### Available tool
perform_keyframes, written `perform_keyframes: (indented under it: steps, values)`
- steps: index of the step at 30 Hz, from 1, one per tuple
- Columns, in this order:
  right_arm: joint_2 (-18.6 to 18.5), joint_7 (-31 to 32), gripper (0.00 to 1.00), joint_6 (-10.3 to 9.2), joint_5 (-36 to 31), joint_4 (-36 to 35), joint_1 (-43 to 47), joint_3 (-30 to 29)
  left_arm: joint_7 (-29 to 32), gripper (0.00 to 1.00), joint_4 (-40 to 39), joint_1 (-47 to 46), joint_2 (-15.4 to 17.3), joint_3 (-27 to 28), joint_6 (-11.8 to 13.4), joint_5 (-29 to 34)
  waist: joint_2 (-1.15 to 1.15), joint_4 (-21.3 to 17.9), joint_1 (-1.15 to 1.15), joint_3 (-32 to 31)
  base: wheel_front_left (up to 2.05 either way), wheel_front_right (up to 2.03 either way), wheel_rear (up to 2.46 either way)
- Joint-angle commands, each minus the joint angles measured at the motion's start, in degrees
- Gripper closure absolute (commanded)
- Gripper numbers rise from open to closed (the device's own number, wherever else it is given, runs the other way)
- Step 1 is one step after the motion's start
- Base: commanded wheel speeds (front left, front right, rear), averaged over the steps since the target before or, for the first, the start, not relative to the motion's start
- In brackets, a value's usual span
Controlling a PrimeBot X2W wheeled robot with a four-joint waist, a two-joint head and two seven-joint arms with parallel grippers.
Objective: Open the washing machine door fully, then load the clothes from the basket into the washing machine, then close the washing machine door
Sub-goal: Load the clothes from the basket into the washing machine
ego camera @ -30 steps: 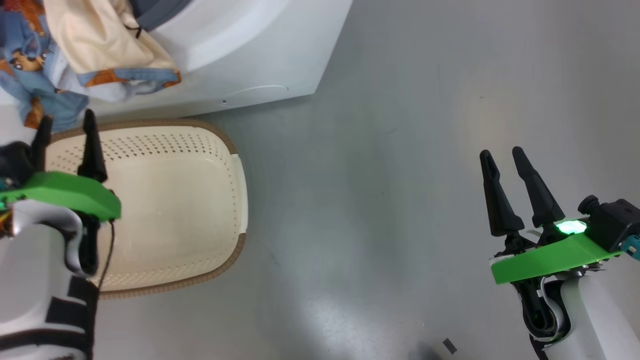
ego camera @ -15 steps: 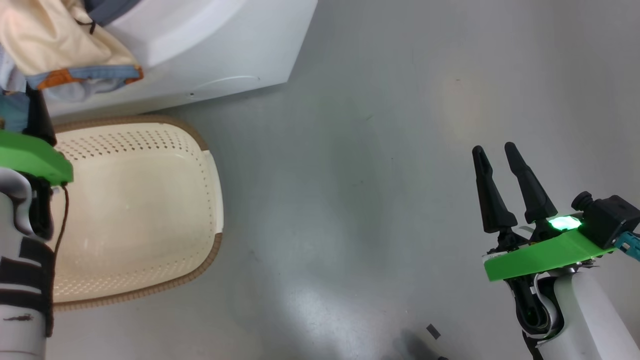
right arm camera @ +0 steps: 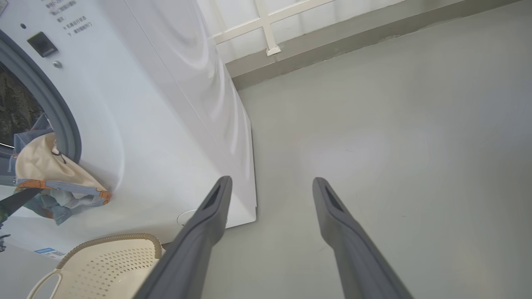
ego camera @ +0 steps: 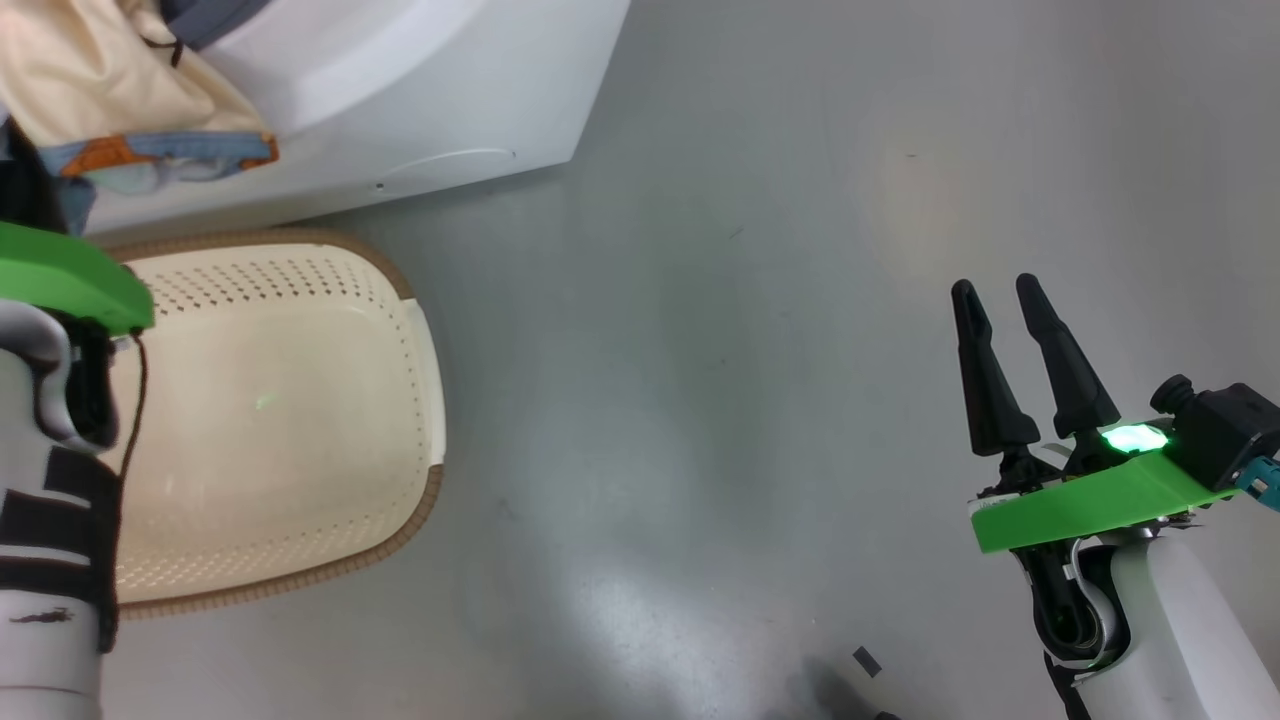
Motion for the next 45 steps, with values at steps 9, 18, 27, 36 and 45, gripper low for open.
perform_keyframes:
  steps: [9,18,27,36,45]
  values:
    - [0.5,-0.3,0.00,0.09,0.2,-1.3,0.6,0.5,-0.4,1.00,-12.9,6.0,0.2,-4.0,-0.2,-8.9,0.00,2.5,0.00,-0.8,0.00,0.00,0.00]
    - [0.5,-0.3,0.00,0.09,0.5,-1.0,0.7,1.1,-0.4,1.00,-19.0,3.3,2.9,-8.1,-0.2,-19.7,0.00,2.8,0.00,-1.8,0.00,0.00,0.00]
    - [1.3,-0.3,0.00,0.09,0.9,-0.7,1.3,1.6,-0.4,1.00,-15.9,-2.2,6.1,-10.6,-0.2,-21.0,0.00,1.0,0.00,-2.5,0.00,0.00,0.00]
    - [2.0,-0.3,0.00,0.09,1.1,-0.6,1.1,2.7,-0.4,1.00,-5.1,-11.9,8.4,-14.9,-0.2,-18.4,0.00,-1.0,0.00,-2.0,0.00,0.00,0.00]
    - [2.8,-0.3,0.00,0.09,1.6,-0.5,0.2,3.4,-0.4,1.00,-7.6,-22.8,11.8,-7.6,3.1,-6.9,0.00,-3.7,0.00,-0.4,0.00,0.00,0.00]
